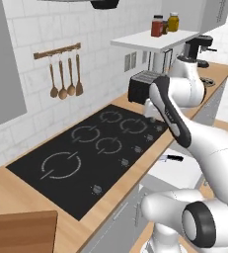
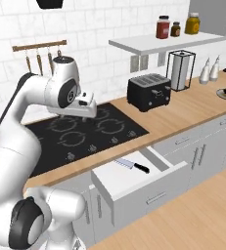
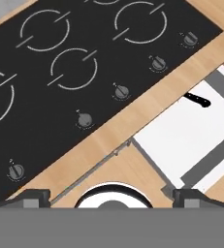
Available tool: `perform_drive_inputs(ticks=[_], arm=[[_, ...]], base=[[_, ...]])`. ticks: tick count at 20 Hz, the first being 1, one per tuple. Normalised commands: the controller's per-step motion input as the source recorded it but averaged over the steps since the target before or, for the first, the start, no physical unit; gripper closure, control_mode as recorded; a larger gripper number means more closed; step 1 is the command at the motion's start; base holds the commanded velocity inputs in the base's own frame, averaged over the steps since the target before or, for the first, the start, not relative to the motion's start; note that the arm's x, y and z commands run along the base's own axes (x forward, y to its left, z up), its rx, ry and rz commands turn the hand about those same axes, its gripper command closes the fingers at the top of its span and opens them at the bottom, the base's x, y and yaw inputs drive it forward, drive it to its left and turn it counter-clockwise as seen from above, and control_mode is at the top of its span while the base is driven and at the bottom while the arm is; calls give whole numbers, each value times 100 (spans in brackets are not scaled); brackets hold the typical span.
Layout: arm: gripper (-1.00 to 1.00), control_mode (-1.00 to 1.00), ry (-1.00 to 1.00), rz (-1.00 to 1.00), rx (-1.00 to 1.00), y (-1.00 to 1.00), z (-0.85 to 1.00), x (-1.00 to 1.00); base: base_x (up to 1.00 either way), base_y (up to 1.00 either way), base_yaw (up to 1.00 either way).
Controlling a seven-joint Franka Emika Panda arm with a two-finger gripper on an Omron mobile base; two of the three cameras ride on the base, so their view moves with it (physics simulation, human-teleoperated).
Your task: Pick up the knife from the drawer and place it on the cutting board. Then place the meat from the plate to the cutting board.
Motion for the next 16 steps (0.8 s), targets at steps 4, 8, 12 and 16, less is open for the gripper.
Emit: perform_drive_inputs(ticks=[4, 8, 12, 16], arm=[[-100, -100, -4, 8, 13, -100, -38, -15], [-100, -100, 0, 26, 12, -100, -76, 0], [-100, -100, -24, 30, 7, -100, -88, 0], [-100, -100, -20, 32, 16, -100, -76, 0]], base=[[0, 0, 0], [0, 0, 0], [0, 0, 0], [0, 0, 0]])
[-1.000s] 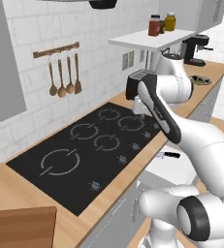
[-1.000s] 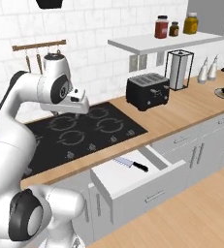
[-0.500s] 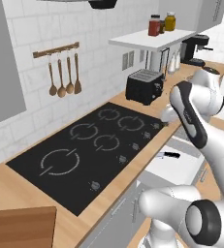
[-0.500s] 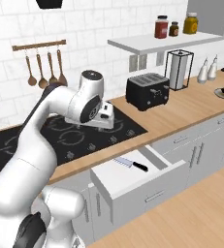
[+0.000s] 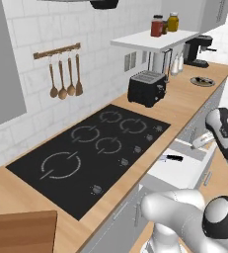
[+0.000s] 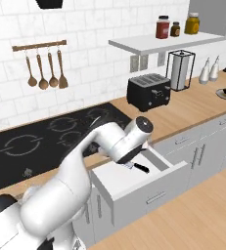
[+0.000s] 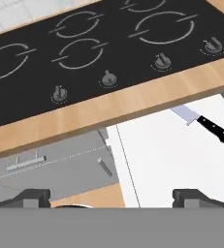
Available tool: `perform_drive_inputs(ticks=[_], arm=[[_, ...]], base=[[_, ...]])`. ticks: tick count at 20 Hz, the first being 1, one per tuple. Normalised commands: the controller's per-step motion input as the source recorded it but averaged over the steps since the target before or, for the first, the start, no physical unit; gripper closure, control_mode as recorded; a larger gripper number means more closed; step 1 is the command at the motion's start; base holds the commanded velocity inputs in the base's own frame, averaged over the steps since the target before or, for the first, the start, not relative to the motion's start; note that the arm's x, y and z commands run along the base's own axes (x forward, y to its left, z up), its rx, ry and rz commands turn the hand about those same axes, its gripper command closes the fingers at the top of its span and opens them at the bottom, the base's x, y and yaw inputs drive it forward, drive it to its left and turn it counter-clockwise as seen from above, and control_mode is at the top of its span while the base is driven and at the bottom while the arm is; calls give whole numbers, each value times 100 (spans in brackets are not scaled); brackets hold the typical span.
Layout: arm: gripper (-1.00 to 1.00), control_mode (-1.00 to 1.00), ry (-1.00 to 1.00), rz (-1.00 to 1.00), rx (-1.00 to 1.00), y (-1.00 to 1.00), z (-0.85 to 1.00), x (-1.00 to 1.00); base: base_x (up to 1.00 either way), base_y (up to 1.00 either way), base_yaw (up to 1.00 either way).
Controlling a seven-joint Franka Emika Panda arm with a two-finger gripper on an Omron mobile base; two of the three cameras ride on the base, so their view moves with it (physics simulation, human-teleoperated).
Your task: Pick up the knife from the drawer and place it on the cutting board. Then place the meat from the plate to the cutting board.
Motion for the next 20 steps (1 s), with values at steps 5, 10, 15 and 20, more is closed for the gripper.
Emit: perform_drive_inputs(ticks=[5, 10, 15, 20], arm=[[-100, -100, 0, 16, 7, -91, -55, 26], [-100, -100, 3, 6, 0, -85, -49, 56], [-100, -100, 3, -1, 0, -34, -45, 47], [-100, -100, 9, -9, -3, 0, -36, 27]], base=[[0, 0, 0], [0, 0, 0], [0, 0, 0], [0, 0, 0]])
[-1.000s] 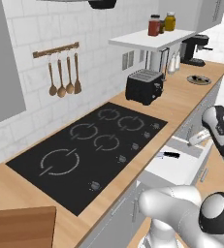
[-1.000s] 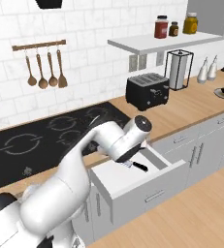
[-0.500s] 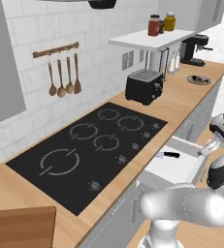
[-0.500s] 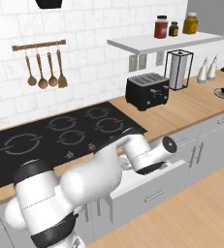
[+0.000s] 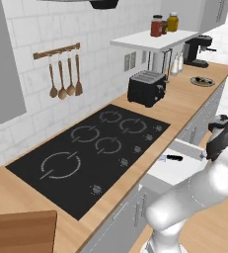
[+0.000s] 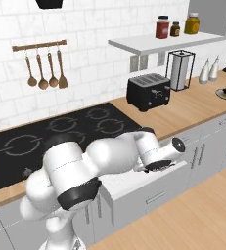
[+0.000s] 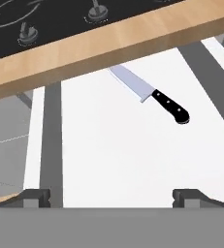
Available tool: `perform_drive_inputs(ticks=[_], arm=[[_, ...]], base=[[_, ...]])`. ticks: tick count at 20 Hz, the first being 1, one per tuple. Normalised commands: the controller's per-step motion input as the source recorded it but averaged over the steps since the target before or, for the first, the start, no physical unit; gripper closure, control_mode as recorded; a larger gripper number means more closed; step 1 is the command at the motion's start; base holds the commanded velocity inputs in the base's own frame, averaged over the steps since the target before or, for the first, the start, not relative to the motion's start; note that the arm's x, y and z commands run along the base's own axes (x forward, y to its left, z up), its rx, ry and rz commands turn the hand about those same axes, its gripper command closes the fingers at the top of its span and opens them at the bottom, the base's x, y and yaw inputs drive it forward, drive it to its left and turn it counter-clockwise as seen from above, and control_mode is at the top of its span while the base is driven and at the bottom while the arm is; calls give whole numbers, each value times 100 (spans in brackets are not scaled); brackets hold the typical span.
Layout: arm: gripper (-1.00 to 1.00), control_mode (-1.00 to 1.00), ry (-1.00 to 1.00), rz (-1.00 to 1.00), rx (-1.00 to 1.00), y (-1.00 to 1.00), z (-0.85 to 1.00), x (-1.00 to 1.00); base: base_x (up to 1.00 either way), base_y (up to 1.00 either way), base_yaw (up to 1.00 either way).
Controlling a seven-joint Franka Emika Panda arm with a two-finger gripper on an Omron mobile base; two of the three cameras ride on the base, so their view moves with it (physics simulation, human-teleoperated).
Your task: Pick up the knife from the drawer and place it on the cutting board. Then place the meat from the plate to the cutting board.
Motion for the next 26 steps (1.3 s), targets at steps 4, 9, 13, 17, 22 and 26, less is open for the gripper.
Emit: perform_drive_inputs(ticks=[4, 9, 13, 17, 22, 26], arm=[[-100, -100, 3, -4, -9, 0, -53, 2], [-100, -100, 0, -1, -12, 11, -40, 0], [-100, -100, 0, -7, -16, 22, -1, 1], [-100, -100, 2, -4, -25, 30, -1, 19], [-100, -100, 0, 0, -11, 5, -43, 13], [-100, -100, 0, 0, -1, -8, -36, 6]], base=[[0, 0, 0], [0, 0, 0], [0, 0, 0], [0, 0, 0], [0, 0, 0], [0, 0, 0]])
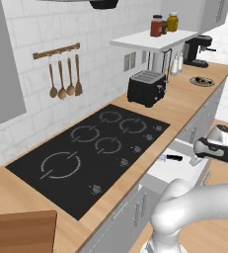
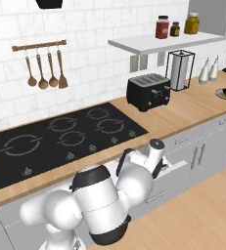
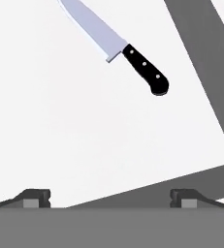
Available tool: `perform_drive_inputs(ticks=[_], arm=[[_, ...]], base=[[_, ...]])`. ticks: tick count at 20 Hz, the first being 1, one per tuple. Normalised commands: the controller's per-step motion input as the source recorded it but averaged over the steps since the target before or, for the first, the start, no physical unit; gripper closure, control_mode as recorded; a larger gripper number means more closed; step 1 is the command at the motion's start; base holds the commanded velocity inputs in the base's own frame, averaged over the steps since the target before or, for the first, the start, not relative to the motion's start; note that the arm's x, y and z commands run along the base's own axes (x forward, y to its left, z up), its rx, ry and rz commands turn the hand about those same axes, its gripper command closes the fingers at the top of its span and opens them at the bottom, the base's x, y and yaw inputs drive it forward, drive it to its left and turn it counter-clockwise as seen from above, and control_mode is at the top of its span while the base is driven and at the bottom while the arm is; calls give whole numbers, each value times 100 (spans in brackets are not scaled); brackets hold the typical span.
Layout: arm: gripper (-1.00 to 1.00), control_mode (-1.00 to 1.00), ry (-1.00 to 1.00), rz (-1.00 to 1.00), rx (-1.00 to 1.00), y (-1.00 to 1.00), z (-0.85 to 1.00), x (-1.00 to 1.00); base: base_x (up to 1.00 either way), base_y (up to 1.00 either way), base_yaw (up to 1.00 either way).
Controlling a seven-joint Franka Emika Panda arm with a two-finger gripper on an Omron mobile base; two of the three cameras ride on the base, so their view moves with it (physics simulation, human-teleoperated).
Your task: Pick up the knife from the drawer and place it on the cutting board. Then place the meat from the plate to the cutting board.
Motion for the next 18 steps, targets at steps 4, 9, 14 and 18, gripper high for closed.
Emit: perform_drive_inputs(ticks=[4, 9, 14, 18], arm=[[-100, -100, 5, 0, 0, -2, -11, 19], [-100, -100, 12, 0, 0, -19, -18, 7], [-100, -100, 5, 0, 0, -64, -62, -29], [-100, -100, 0, 0, 0, -79, -79, -66]], base=[[0, 0, 0], [0, 0, 0], [0, 0, 0], [0, 0, 0]])
